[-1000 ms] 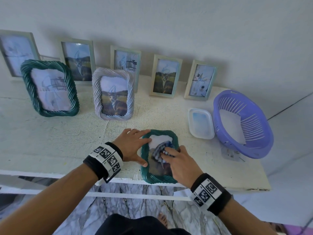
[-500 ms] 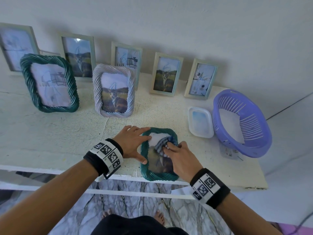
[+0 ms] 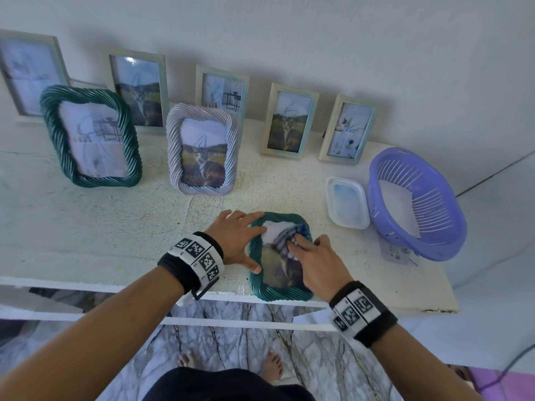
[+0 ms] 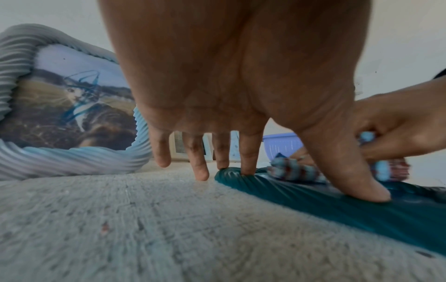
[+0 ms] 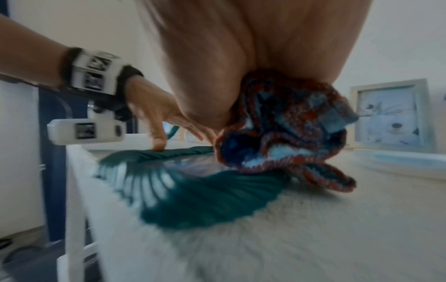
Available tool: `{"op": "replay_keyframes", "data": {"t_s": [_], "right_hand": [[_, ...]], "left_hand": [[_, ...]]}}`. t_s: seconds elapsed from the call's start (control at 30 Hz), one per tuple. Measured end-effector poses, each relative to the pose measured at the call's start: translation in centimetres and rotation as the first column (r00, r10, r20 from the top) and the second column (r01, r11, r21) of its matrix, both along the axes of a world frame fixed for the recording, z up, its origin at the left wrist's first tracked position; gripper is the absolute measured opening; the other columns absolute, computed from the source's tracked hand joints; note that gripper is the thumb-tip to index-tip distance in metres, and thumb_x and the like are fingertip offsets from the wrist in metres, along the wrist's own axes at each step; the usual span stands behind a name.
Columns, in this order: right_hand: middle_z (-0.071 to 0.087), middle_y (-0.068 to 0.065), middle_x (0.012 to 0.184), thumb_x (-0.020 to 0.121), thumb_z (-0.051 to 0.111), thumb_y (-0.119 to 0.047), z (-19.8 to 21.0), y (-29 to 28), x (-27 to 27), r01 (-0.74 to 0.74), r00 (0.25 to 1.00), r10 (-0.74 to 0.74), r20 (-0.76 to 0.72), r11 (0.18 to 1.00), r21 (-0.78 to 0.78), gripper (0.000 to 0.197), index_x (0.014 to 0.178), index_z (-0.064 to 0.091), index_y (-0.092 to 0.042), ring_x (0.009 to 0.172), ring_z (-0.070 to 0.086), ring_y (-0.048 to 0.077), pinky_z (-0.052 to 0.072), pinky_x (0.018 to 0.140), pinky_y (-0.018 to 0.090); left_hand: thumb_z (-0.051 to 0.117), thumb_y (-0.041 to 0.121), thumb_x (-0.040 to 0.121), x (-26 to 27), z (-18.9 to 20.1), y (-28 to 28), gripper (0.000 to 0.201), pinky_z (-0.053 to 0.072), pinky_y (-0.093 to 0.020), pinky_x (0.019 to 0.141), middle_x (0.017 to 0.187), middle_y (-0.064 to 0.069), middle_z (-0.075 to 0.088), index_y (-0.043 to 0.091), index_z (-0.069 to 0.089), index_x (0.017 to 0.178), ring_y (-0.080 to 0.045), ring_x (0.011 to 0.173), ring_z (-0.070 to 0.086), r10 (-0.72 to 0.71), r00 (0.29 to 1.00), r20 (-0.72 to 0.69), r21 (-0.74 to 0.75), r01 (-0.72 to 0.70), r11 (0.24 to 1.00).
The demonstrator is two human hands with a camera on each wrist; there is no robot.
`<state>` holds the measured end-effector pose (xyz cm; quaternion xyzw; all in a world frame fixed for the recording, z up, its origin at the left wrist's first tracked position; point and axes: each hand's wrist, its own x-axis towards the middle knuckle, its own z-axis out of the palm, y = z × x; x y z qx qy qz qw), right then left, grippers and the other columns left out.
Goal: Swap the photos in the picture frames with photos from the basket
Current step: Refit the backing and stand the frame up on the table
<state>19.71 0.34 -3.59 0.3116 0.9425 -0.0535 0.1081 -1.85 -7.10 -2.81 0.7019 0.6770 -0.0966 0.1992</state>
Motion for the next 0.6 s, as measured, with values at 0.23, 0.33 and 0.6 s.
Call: {"op": "replay_keyframes", "data": {"t_s": [0.23, 0.33, 0.6], "right_hand": [[0.040, -0.005, 0.146, 0.087, 0.049, -0.009, -0.7, -1.8, -0.5, 0.008, 1.000, -0.010, -0.026, 0.999, -0.049, 0.051, 0.137, 0.049, -0.022, 0.100, 0.043, 0.031, 0.045, 0.084, 0.033], [0.046, -0.005, 0.141, 0.083, 0.049, -0.008, -1.2, -2.4, 1.8, -0.074, 0.997, 0.074, 0.001, 0.996, -0.051, 0.051, 0.132, 0.054, -0.022, 0.097, 0.050, 0.030, 0.041, 0.083, 0.031], [0.056, 0.000, 0.133, 0.085, 0.046, -0.009, -0.4, -0.4, -1.8, 0.089, 0.991, -0.088, -0.097, 0.996, 0.007, 0.044, 0.125, 0.061, -0.018, 0.089, 0.044, 0.031, 0.041, 0.074, 0.034]], "left_hand": [[0.059, 0.079, 0.071, 0.1, 0.2, -0.1, 0.099, 0.004, -0.054, 0.119, 0.164, 0.005, 0.001, 0.032, 0.026, 0.151, -0.027, 0.146, 0.017, 0.005, 1.000, 0.010, -0.009, -0.005, 1.000], [0.058, 0.079, 0.072, 0.1, 0.4, 0.1, 0.099, 0.003, -0.055, 0.119, 0.164, 0.004, 0.000, 0.031, 0.024, 0.152, -0.027, 0.147, 0.016, -0.006, 1.000, -0.011, -0.020, 0.006, 1.000], [0.059, 0.078, 0.072, 0.1, 0.4, -0.1, 0.098, 0.006, -0.055, 0.119, 0.164, 0.005, 0.000, 0.031, 0.026, 0.151, -0.028, 0.146, 0.018, 0.005, 1.000, 0.013, -0.010, -0.005, 1.000]]}}
